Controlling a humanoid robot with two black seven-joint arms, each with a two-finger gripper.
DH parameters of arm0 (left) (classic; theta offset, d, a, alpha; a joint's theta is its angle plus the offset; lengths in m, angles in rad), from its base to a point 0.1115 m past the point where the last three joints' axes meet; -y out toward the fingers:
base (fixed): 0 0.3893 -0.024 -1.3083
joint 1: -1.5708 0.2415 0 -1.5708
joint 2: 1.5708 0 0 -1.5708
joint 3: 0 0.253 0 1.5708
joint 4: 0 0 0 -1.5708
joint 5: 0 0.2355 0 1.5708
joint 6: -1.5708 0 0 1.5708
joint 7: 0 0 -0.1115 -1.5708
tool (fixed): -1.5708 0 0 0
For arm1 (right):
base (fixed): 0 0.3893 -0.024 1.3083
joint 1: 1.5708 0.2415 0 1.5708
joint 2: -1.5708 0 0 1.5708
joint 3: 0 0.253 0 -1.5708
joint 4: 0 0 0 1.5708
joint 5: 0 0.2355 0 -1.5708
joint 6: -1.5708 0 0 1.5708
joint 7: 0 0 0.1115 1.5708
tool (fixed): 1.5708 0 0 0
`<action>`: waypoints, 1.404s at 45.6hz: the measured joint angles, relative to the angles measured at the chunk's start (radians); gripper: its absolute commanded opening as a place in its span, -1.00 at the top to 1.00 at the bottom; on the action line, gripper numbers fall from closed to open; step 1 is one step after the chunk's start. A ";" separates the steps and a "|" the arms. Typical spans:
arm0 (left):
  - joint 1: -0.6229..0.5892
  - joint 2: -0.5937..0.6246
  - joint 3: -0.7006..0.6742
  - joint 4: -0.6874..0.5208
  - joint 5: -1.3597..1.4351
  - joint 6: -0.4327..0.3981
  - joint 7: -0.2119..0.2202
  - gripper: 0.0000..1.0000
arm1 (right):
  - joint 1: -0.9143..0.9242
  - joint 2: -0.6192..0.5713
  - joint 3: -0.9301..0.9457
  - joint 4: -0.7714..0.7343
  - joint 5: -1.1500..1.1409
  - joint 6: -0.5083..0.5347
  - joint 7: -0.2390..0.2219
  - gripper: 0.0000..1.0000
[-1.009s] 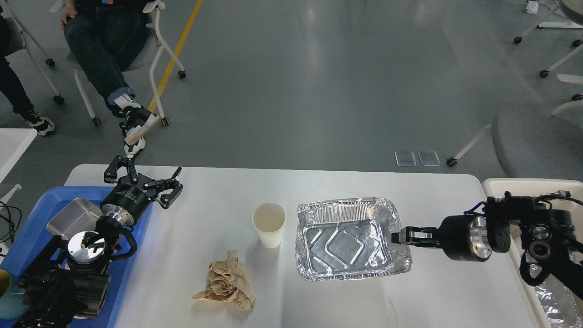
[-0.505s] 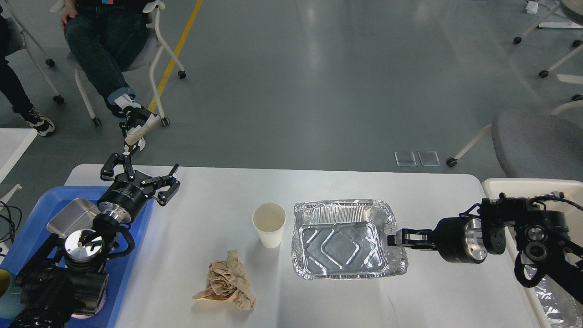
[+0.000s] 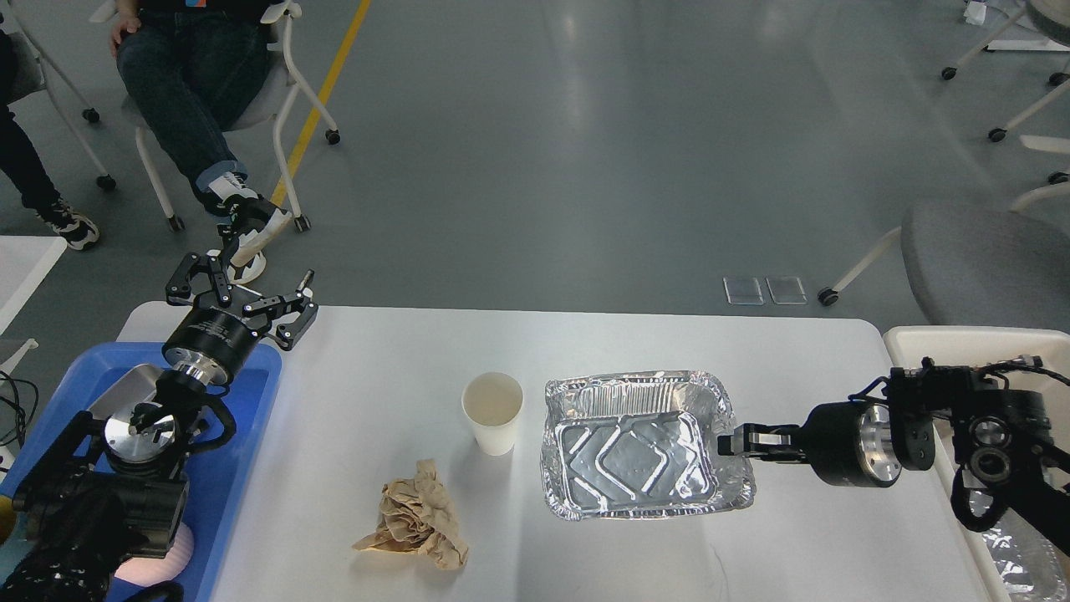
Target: Tidy desktop
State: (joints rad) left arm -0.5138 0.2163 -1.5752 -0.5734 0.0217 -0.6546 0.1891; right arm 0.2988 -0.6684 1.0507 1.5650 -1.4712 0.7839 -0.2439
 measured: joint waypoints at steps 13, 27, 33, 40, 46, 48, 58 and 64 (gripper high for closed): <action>0.007 0.107 0.052 0.011 0.102 -0.039 -0.105 -1.00 | -0.001 -0.016 0.002 0.019 0.000 -0.001 0.000 1.00; 0.013 0.107 0.075 0.005 0.275 0.043 -0.107 -1.00 | -0.005 -0.026 0.003 0.037 0.000 -0.005 0.000 1.00; 0.020 0.139 0.112 -0.003 0.363 0.051 -0.108 -1.00 | -0.006 -0.028 0.004 0.041 0.000 -0.008 0.000 1.00; 0.036 0.300 0.204 -0.102 0.506 0.058 -0.107 -1.00 | -0.006 -0.027 0.005 0.051 0.000 -0.013 0.000 1.00; 0.042 0.479 0.299 -0.251 0.649 0.064 -0.098 -1.00 | -0.006 -0.020 0.005 0.056 0.000 -0.015 0.000 1.00; 0.042 0.540 0.333 -0.306 0.694 0.065 -0.096 -1.00 | -0.006 -0.018 0.005 0.056 0.000 -0.015 0.000 1.00; 0.046 0.807 0.479 -0.536 0.773 0.048 -0.088 -1.00 | -0.006 -0.002 0.009 0.058 0.000 -0.018 0.000 1.00; 0.060 0.969 0.573 -0.690 0.775 0.039 -0.090 -1.00 | -0.005 0.007 0.017 0.058 0.000 -0.018 0.000 1.00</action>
State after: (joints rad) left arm -0.4541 1.1857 -1.0023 -1.2639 0.7971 -0.6152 0.0986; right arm 0.2937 -0.6615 1.0681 1.6226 -1.4709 0.7655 -0.2439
